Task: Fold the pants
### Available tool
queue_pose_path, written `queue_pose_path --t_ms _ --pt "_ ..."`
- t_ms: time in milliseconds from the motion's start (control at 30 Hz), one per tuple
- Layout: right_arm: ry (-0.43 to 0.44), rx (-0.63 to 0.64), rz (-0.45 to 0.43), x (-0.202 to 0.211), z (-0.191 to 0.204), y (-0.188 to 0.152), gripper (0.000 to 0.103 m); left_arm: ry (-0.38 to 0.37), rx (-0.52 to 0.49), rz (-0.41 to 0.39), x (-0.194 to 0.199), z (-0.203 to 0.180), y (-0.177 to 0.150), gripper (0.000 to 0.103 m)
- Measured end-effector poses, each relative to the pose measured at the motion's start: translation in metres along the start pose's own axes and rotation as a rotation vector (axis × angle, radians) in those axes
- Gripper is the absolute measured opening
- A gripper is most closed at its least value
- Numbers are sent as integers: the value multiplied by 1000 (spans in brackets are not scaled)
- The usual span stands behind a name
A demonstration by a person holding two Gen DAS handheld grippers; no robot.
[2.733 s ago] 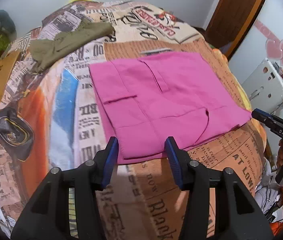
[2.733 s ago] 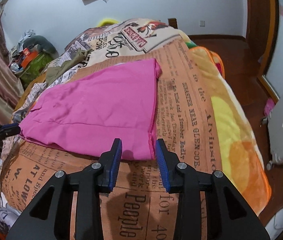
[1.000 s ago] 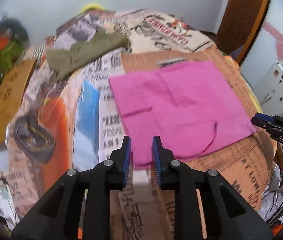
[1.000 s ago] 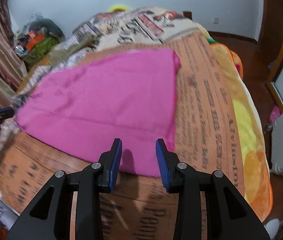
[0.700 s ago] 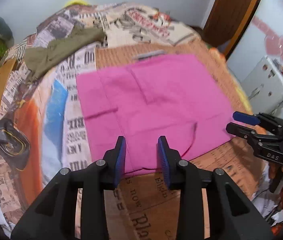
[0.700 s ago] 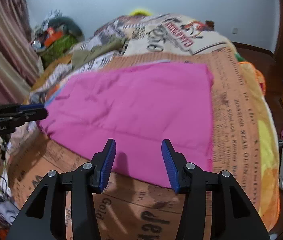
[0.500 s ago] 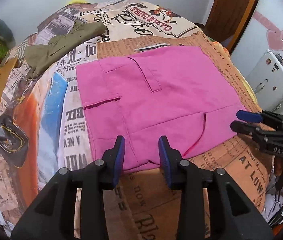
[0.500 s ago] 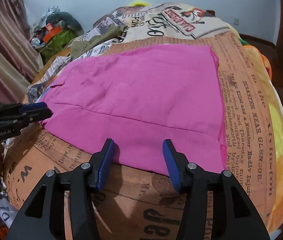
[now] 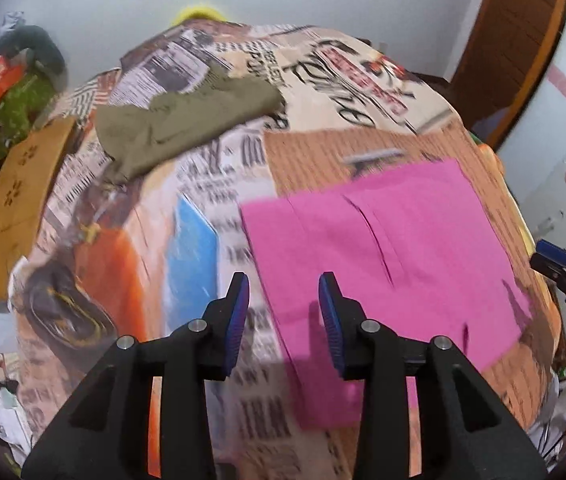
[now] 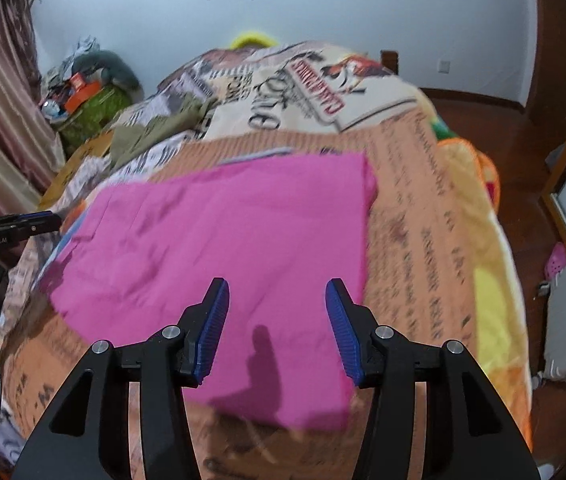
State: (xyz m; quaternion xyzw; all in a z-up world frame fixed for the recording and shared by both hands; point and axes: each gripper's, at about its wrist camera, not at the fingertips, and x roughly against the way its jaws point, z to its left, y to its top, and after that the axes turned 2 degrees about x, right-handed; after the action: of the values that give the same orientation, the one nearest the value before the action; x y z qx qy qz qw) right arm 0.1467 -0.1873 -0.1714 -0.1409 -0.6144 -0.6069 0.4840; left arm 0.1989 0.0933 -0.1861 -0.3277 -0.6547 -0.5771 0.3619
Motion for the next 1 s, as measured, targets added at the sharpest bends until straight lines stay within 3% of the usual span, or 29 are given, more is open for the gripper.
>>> queue_pose_path --t_ms 133,500,833,1000 --pt "-18 -14 -21 -6 -10 13 46 -8 33 -16 -10 10 22 51" --pt "-36 -38 15 -56 -41 49 46 18 55 19 -66 21 48 52" --pt "-60 -17 41 -102 -57 72 46 18 77 70 -97 25 47 52" --pt "-90 -11 47 -118 -64 84 46 -32 135 98 -103 31 43 49"
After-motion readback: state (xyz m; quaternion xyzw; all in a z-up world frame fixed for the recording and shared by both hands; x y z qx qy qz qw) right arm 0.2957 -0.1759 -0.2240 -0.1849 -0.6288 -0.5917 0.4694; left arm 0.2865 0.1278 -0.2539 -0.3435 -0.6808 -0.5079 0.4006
